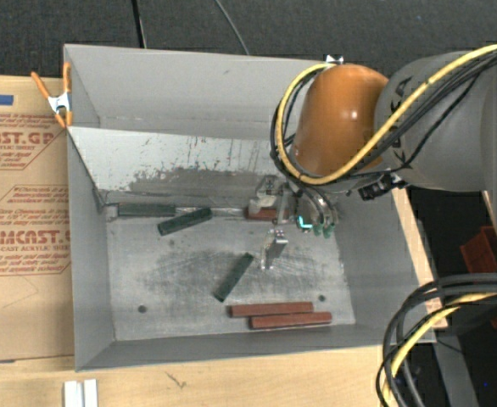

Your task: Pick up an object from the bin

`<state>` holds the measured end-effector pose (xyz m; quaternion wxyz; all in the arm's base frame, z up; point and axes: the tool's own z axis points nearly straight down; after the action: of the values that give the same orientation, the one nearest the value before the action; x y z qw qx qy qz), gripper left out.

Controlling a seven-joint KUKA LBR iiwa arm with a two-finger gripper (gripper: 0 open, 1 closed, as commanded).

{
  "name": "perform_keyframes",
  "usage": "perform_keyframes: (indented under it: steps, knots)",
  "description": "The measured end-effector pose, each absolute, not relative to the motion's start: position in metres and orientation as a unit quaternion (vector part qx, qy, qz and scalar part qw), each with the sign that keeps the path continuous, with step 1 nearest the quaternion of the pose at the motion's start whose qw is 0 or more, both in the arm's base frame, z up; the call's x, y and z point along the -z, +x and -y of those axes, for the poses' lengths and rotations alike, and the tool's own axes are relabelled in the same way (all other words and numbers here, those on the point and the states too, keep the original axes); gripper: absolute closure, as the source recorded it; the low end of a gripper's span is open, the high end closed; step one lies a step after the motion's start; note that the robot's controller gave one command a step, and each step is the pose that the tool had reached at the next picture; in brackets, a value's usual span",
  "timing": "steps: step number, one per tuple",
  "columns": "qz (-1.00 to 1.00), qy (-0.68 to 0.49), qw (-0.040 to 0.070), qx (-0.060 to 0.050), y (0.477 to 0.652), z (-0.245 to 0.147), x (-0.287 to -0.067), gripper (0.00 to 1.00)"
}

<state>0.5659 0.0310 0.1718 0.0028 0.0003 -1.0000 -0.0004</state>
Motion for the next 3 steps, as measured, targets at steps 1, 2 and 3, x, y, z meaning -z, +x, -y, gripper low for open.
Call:
perform_keyframes:
  steps: [1,2,3]
  knots:
    - [1.0,0.0,-0.001,0.001,0.568,-0.031,-0.175,0.0]
    - [0.994,0.107,-0.005,0.0,0.553,-0.046,-0.131,0.0]
    - [0.971,0.241,0.003,0.001,0.539,-0.064,-0.118,0.0]
